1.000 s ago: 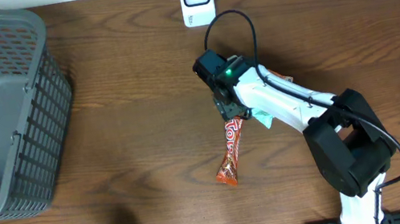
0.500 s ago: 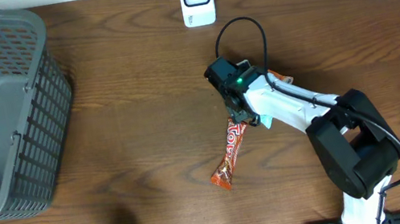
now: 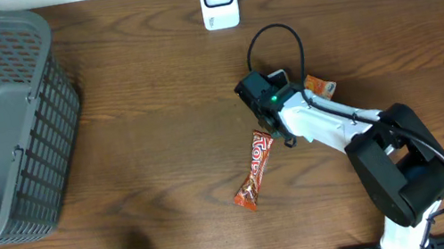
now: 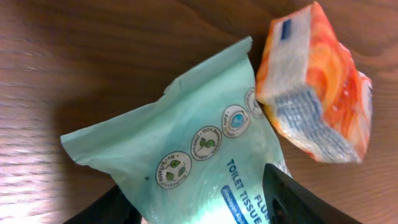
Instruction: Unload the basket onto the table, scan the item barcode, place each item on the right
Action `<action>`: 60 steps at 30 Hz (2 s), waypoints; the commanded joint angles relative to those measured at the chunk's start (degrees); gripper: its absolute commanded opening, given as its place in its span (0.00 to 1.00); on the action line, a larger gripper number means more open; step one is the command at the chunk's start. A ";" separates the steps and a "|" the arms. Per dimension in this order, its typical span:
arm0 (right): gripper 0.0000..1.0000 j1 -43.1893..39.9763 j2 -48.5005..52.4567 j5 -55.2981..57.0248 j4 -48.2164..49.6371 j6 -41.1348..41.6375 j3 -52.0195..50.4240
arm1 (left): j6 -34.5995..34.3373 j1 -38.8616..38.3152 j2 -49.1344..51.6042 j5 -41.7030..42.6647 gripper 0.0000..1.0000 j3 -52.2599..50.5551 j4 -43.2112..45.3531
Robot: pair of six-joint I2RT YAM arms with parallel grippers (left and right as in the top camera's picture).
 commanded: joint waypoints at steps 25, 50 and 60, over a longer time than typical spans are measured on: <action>0.02 -0.85 1.84 -37.75 -22.49 -12.02 22.51 | 0.74 0.28 -0.26 -0.70 0.98 0.20 -0.13; 0.96 3.98 1.86 -9.75 -21.03 -6.16 11.91 | 0.74 0.28 -0.26 -0.70 0.98 0.20 -0.13; 0.93 4.17 1.86 -6.80 -14.27 -7.74 7.91 | 0.74 0.28 -0.26 -0.70 0.98 0.20 -0.13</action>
